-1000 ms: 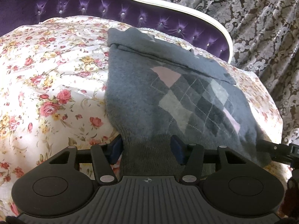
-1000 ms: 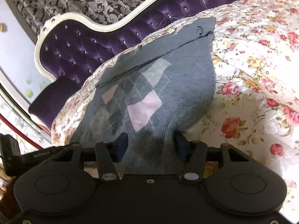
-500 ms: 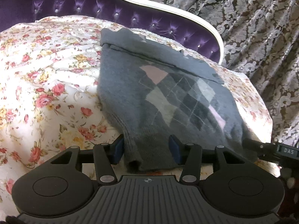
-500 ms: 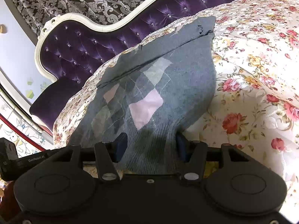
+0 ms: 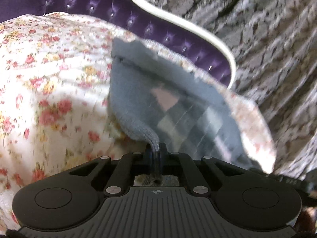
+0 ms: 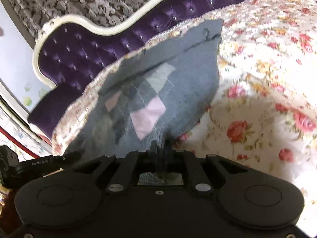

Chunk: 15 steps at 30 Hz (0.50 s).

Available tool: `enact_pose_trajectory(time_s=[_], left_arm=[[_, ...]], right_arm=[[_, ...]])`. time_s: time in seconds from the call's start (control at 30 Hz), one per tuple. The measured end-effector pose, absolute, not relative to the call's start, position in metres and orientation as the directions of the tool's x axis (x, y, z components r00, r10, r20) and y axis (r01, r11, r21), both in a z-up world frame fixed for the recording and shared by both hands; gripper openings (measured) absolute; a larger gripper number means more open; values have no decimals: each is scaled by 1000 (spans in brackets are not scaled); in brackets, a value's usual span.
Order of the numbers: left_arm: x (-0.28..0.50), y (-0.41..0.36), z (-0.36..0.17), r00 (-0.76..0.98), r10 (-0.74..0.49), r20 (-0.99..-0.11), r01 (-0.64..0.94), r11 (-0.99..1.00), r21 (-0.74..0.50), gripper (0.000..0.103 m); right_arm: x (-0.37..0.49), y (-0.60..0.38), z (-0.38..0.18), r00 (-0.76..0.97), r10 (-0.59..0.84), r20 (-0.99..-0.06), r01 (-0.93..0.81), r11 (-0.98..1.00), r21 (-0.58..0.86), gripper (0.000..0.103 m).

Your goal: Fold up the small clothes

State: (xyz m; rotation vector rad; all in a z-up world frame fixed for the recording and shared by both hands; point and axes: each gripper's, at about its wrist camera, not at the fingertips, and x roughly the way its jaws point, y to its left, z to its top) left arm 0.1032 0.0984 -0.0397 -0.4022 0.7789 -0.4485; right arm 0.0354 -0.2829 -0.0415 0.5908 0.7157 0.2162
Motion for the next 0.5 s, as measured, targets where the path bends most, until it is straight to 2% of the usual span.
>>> enact_pose_trajectory(time_s=[0.33,0.5], left_arm=[[150,101,28,679,-594,-431,318,768,-556,6],[191,86,53,714,-582,-390,359,782,-509,6]], right_arm=[[68,-316,16,826,439,-353,-84,716,692,13],[112,-323,36,850,436,-295,-127,714,689,13]])
